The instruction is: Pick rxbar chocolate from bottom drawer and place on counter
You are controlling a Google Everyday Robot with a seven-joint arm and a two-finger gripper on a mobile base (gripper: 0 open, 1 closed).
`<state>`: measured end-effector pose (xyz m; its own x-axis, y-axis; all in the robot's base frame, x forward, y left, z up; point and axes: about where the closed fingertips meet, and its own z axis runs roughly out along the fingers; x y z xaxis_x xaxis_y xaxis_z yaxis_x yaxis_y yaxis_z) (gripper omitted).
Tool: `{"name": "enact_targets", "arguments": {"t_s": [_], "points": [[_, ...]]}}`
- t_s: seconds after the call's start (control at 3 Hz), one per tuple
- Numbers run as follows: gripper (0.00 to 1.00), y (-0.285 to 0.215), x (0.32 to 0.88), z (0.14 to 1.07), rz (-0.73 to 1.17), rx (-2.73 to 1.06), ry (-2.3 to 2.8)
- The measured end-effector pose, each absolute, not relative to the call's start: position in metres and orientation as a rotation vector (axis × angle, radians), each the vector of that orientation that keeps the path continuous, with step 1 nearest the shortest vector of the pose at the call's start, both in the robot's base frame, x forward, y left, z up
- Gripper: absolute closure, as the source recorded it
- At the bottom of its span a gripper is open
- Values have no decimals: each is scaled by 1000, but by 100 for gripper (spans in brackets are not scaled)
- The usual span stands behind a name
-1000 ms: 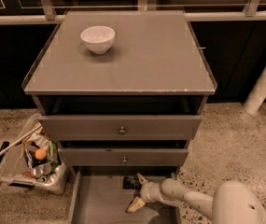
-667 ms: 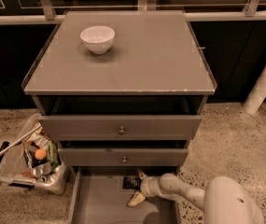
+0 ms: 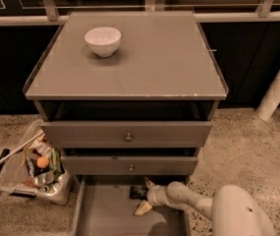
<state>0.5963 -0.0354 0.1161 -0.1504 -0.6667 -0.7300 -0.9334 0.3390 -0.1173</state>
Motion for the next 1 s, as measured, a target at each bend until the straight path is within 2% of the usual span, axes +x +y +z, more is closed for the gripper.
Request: {"name": "enact_targets", "arguments": {"t_s": [0.67,1.0], "points": [[0,-46,619,95,433,-1389,1929],[18,-47,620,95,431,-1388,1929]]}}
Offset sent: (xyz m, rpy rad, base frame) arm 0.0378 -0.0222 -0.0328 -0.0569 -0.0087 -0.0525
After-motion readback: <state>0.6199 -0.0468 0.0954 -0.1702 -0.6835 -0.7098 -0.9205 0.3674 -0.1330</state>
